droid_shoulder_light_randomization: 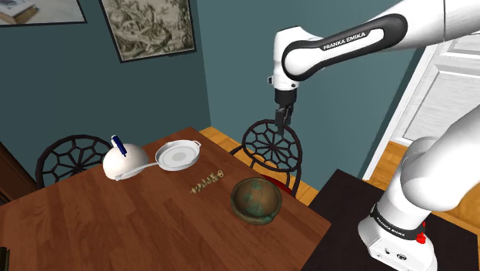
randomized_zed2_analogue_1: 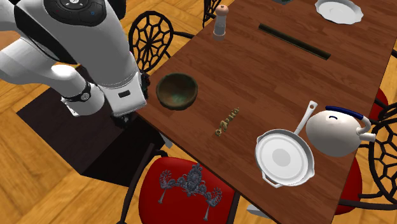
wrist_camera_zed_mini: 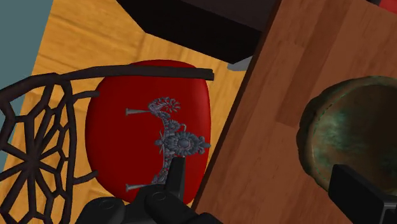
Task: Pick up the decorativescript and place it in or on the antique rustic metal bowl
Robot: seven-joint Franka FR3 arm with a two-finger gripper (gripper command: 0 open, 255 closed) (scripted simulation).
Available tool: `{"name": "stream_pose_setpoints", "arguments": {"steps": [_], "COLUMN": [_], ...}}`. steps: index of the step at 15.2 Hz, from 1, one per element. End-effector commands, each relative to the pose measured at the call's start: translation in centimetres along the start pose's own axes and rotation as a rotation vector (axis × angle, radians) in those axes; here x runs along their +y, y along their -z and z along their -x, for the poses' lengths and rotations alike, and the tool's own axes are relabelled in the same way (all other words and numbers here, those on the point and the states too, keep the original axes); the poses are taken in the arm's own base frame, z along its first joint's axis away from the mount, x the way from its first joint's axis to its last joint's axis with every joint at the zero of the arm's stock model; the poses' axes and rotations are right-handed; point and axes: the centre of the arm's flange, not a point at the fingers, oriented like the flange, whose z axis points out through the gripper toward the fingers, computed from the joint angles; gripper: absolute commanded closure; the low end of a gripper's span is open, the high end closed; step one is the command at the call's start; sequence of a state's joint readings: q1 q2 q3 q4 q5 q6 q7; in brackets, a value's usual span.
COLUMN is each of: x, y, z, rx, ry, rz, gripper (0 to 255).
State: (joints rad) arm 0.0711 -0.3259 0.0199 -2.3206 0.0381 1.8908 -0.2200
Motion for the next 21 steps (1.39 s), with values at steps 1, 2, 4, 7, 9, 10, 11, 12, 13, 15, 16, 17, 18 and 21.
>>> {"name": "stream_pose_setpoints", "arguments": {"steps": [1, 2, 4, 7, 9, 10, 11, 12, 13, 15, 16, 17, 18, 21], "x": [0.0, -0.2, -0.5, -1.3, -1.8, -2.1, -2.5, -2.8, -3.2, -3.9, -4.4, -4.8, -5.2, -6.7], "y": [-1.6, -2.3, -3.8, -5.9, -7.3, -8.0, -8.7, -9.4, -10.1, -11.5, -12.2, -12.8, -13.5, -15.5], "z": [-2.2, -3.2, -5.4, -8.5, -10.6, -11.7, -12.7, -13.8, -14.8, -16.9, -17.9, -18.9, -19.9, -22.9], "rx": [0.003, 0.003, 0.005, 0.007, 0.008, 0.009, 0.009, 0.010, 0.011, 0.012, 0.013, 0.013, 0.014, 0.016], "ry": [0.025, 0.038, 0.063, 0.100, 0.125, 0.138, 0.150, 0.163, 0.175, 0.200, 0.213, 0.225, 0.238, 0.275], "rz": [-0.013, -0.020, -0.033, -0.053, -0.067, -0.073, -0.080, -0.087, -0.093, -0.107, -0.113, -0.120, -0.127, -0.147], "gripper": [0, 0, 0, 0, 0, 0, 0, 0, 0, 0, 0, 0, 0, 0]}}
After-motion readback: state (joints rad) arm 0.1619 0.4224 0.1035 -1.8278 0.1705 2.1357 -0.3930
